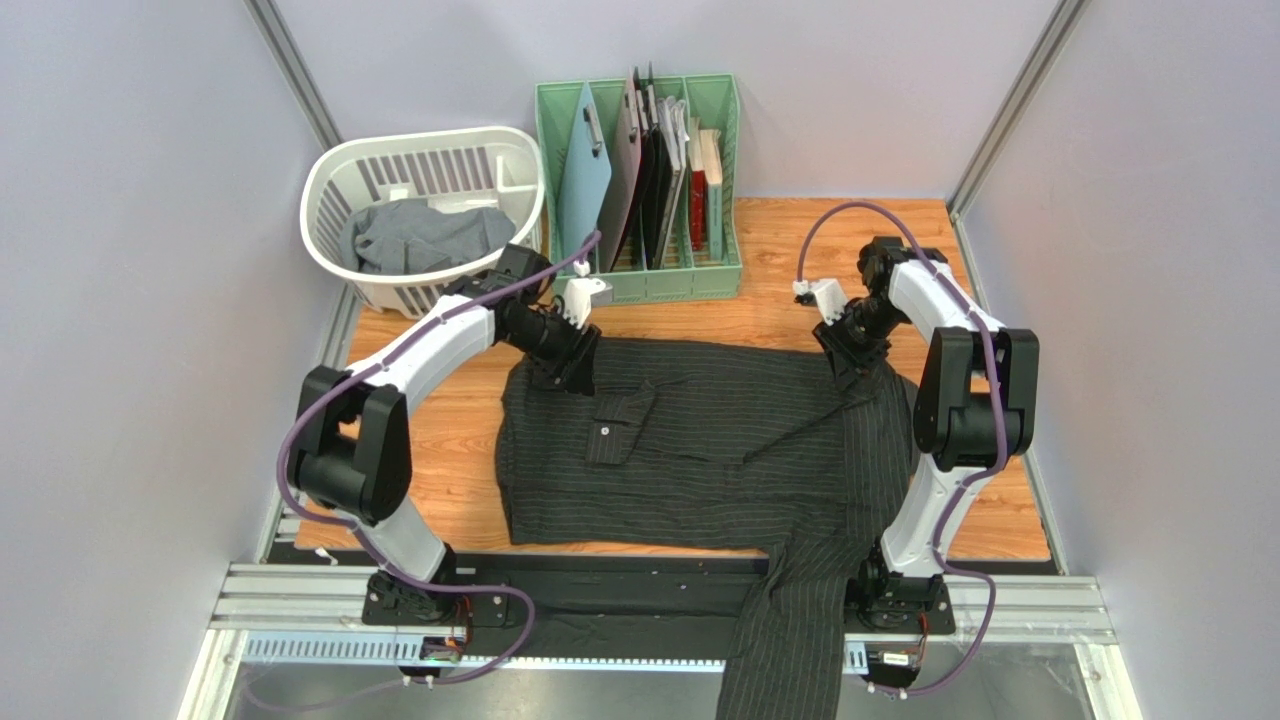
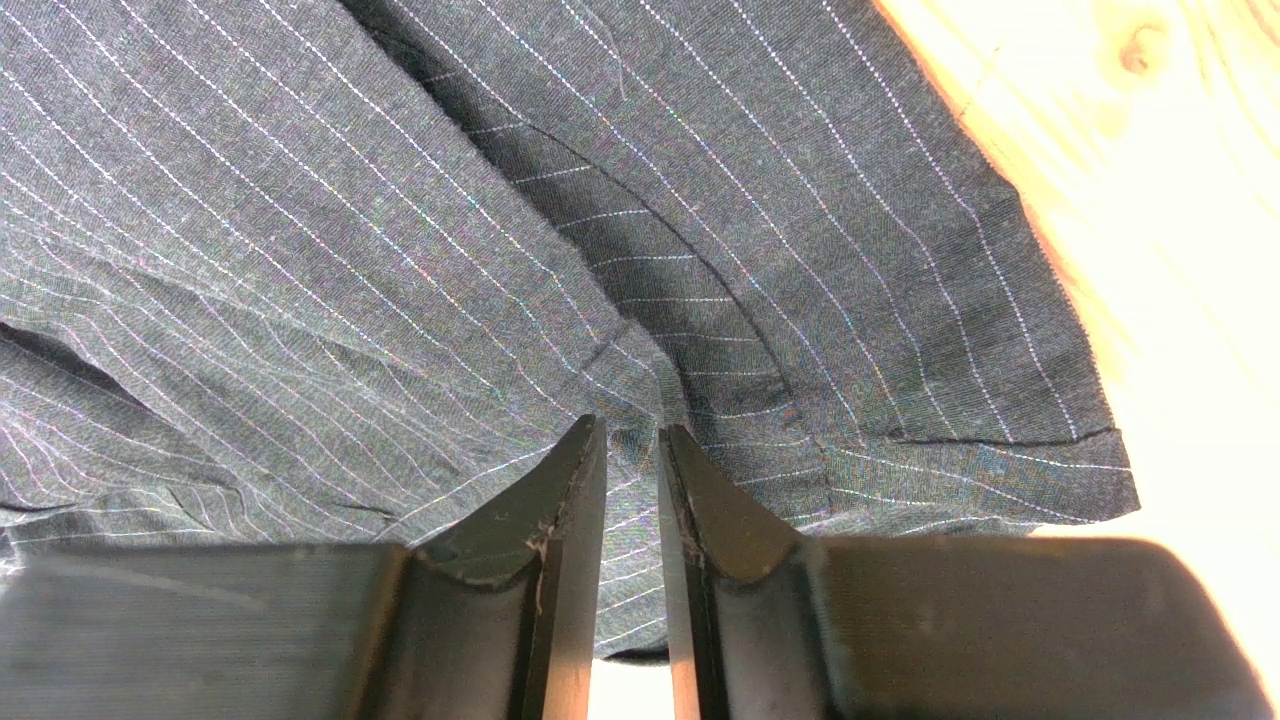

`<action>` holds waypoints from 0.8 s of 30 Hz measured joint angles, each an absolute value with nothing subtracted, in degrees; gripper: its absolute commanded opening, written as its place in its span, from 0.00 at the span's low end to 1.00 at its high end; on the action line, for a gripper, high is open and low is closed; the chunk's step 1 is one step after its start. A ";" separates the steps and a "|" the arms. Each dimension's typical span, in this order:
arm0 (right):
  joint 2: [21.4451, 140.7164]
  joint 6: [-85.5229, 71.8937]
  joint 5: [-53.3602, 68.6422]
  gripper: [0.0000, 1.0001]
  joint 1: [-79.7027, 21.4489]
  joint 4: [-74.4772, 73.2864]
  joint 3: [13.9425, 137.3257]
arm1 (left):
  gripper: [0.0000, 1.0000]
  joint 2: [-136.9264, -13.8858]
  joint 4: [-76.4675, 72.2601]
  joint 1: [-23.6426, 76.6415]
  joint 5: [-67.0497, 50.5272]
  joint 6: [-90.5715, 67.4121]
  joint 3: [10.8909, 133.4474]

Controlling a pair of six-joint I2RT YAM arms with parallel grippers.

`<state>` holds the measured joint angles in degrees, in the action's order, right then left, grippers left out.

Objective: Fold and stack the long sleeve shirts
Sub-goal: Fold the shirt

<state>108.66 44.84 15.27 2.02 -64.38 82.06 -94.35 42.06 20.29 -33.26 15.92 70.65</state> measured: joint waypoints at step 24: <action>108.68 44.71 15.00 0.24 2.02 -64.07 81.67 | 0.00 -110.37 39.46 21.30 -43.86 8.88 67.61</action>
